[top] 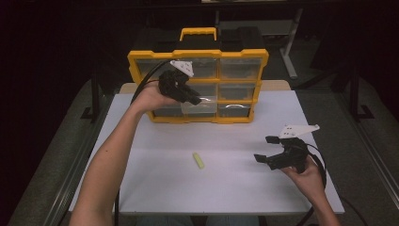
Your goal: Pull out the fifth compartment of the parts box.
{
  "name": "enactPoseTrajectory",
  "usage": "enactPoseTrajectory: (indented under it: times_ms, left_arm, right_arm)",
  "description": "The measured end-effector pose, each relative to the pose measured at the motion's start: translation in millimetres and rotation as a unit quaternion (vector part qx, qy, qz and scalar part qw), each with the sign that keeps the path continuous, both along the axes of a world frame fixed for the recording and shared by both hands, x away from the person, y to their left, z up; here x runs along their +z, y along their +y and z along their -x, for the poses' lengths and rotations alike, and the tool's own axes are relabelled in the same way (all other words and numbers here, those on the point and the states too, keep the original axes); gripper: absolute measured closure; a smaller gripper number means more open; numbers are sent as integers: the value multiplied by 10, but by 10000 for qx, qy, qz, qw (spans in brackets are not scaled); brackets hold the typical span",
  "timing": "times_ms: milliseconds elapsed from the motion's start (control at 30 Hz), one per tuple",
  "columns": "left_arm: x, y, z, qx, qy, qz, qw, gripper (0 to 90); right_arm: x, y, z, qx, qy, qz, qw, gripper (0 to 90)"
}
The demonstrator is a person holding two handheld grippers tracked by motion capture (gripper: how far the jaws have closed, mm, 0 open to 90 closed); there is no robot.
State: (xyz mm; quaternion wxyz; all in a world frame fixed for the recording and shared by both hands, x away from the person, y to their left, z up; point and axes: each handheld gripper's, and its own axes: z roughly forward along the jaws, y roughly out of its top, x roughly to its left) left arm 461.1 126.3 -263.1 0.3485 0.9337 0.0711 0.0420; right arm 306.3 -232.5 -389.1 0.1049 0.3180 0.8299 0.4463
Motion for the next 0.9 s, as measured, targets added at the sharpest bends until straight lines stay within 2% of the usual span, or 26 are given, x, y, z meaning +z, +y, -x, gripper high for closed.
enactPoseTrajectory:
  times_ms: [133,200,267,500,900]
  left_arm:
    - [-4,-2,1,6,15,9,10000,722]
    - [-19,-19,-5,37,0,-98,9999,684]
    - [-38,-37,-1,21,-6,-174,9998,700]
    - [-32,-12,14,-49,64,-81,9999,729]
    - [-26,21,121,-199,70,-70,9998,738]
  right_arm:
    - [-1,12,3,-5,12,10,10000,137]
    - [-1,14,2,-1,16,11,10000,137]
    - [-2,15,1,1,18,13,10000,137]
    - [-3,5,1,7,2,7,10000,137]
    - [-5,27,3,14,15,42,10000,137]
